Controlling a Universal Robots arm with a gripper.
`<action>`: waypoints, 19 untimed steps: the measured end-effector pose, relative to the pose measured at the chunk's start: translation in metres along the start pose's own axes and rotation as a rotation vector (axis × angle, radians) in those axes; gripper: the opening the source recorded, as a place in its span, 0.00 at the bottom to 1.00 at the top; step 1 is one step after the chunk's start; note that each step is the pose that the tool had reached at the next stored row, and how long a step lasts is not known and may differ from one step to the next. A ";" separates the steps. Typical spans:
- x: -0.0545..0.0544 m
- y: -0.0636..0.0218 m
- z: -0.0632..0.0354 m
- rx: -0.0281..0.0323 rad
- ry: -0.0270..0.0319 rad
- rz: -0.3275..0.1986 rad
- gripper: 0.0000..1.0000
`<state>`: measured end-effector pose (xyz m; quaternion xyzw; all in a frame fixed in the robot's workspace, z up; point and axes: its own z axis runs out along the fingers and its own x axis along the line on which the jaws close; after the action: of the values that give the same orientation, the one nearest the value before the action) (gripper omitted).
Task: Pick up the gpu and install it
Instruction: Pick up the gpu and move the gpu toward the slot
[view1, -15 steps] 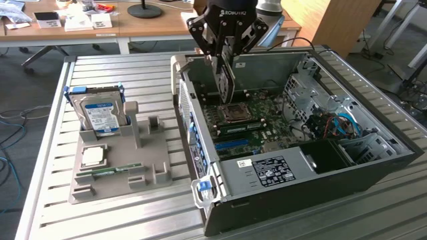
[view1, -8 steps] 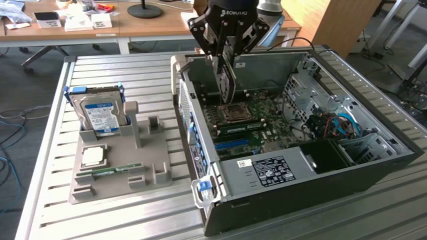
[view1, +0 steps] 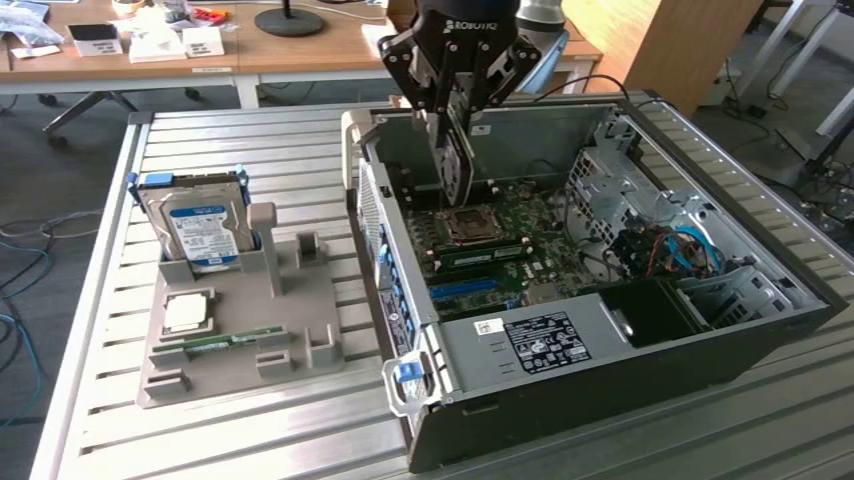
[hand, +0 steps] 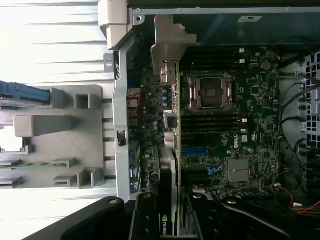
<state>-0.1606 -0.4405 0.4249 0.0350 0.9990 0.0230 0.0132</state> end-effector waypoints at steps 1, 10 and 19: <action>0.000 0.0000 0.0000 0.0000 0.0000 0.000 0.27; -0.004 0.0003 0.0001 0.0000 0.0000 0.000 0.27; -0.008 0.0005 0.0002 -0.0001 0.0000 0.000 0.27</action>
<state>-0.1529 -0.4405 0.4249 0.0350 0.9990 0.0231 0.0132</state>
